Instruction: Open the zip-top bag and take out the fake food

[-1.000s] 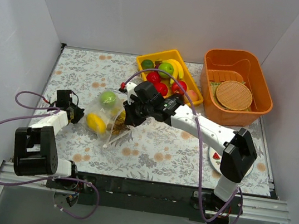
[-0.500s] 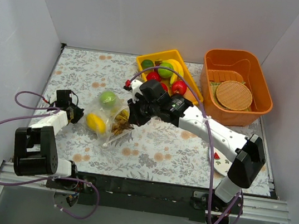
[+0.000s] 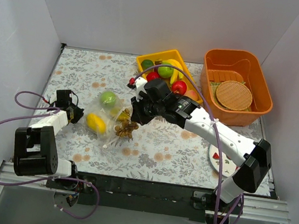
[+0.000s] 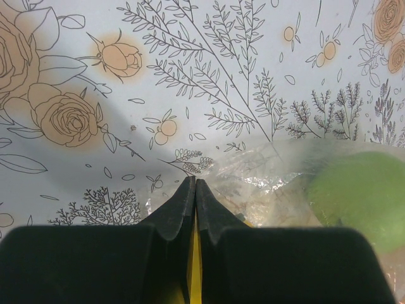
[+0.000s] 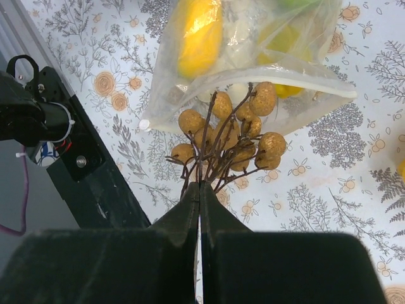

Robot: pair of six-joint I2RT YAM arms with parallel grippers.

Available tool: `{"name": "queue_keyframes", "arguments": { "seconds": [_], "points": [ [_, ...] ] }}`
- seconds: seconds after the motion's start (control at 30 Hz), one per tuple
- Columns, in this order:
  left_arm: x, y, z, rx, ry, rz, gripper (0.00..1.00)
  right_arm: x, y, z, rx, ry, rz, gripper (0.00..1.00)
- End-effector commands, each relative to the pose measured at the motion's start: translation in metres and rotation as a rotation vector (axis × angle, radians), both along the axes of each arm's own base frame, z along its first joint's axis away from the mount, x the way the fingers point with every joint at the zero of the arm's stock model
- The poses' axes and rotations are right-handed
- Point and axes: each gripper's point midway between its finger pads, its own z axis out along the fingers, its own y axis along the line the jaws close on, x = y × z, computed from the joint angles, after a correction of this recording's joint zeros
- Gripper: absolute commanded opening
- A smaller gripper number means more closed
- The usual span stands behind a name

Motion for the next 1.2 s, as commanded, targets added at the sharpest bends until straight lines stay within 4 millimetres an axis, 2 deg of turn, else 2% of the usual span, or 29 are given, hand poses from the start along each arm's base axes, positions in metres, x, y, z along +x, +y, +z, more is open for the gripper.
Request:
{"name": "queue_keyframes", "arguments": {
  "seconds": [0.0,0.17,0.37,0.47,0.57,0.6,0.67,0.7,0.77,0.8,0.83,0.87,0.9,0.93,0.97,1.0,1.03,1.07,1.1,1.17],
  "points": [
    [0.004,0.009,0.008,0.033,-0.016,0.014,0.0,-0.001,-0.015,0.02,0.017,-0.048,-0.019,0.01],
    [0.005,0.01,0.009,0.037,-0.02,0.014,0.0,-0.004,-0.03,0.011,-0.007,-0.048,-0.034,0.01],
    [0.005,0.01,0.012,0.038,-0.024,0.014,0.0,-0.005,-0.043,0.015,-0.007,-0.061,-0.047,0.01],
    [0.006,0.01,0.014,0.039,-0.03,0.014,0.0,0.002,-0.05,0.018,-0.01,-0.07,-0.065,0.01],
    [0.006,0.01,0.017,0.039,-0.036,0.011,0.0,0.02,-0.06,0.027,-0.002,-0.083,-0.108,0.01],
    [0.006,0.01,0.017,0.038,-0.038,0.01,0.0,0.035,-0.063,0.038,0.012,-0.101,-0.139,0.01],
    [0.006,0.009,0.018,0.038,-0.041,0.006,0.0,0.054,-0.067,0.046,0.017,-0.123,-0.176,0.01],
    [0.007,0.009,0.02,0.039,-0.045,0.003,0.0,0.075,-0.073,0.051,0.012,-0.135,-0.22,0.01],
    [0.007,0.007,0.021,0.033,-0.048,-0.01,0.0,0.098,-0.081,0.059,0.011,-0.163,-0.274,0.01],
    [0.007,0.005,0.022,0.03,-0.053,-0.014,0.0,0.12,-0.089,0.057,-0.008,-0.191,-0.326,0.01],
    [0.007,0.005,0.025,0.026,-0.062,-0.018,0.0,0.134,-0.091,0.072,0.01,-0.227,-0.356,0.01],
    [0.006,0.003,0.025,0.02,-0.065,-0.027,0.0,0.147,-0.097,0.075,-0.004,-0.252,-0.395,0.01],
    [0.006,0.002,0.026,0.02,-0.071,-0.029,0.0,0.169,-0.105,0.071,-0.039,-0.273,-0.452,0.01],
    [0.006,0.002,0.029,0.021,-0.081,-0.029,0.0,0.183,-0.107,0.086,-0.026,-0.314,-0.479,0.01],
    [0.006,0.002,0.03,0.025,-0.084,-0.034,0.0,0.195,-0.11,0.09,-0.028,-0.33,-0.503,0.01],
    [0.007,0.001,0.031,0.025,-0.086,-0.039,0.0,0.216,-0.118,0.076,-0.069,-0.321,-0.548,0.01],
    [0.008,0.002,0.033,0.027,-0.091,-0.042,0.0,0.227,-0.122,0.075,-0.079,-0.327,-0.572,0.01],
    [0.008,0.001,0.035,0.028,-0.096,-0.044,0.0,0.239,-0.124,0.086,-0.063,-0.355,-0.599,0.01],
    [0.007,0.0,0.036,0.024,-0.097,-0.049,0.0,0.254,-0.129,0.074,-0.085,-0.351,-0.62,0.01],
    [0.009,-0.001,0.04,0.024,-0.111,-0.056,0.0,0.274,-0.133,0.078,-0.073,-0.383,-0.658,0.01]
  ]
}}
